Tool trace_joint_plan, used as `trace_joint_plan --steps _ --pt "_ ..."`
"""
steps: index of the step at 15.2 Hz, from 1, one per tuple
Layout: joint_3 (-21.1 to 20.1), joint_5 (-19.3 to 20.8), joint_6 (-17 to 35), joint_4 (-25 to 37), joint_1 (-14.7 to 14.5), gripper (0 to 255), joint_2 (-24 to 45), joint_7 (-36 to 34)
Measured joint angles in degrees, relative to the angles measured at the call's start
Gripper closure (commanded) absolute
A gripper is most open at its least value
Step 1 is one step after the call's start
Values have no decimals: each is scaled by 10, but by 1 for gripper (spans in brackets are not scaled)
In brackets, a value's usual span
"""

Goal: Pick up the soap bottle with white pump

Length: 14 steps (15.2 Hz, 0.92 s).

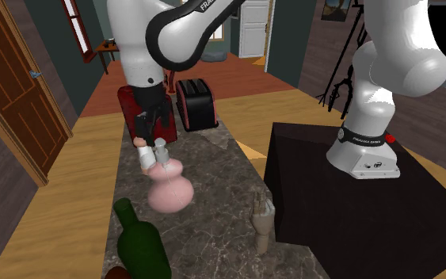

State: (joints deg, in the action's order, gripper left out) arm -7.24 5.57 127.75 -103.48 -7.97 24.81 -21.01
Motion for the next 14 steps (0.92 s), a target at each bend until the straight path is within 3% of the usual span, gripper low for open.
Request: trace_joint_plan --steps 6,7,14 --pt "2 5 36 -9 -3 0 27 -6" --pt "3 6 37 -8 -3 255 30 -6" --pt "3 6 39 -7 -2 255 32 -5"
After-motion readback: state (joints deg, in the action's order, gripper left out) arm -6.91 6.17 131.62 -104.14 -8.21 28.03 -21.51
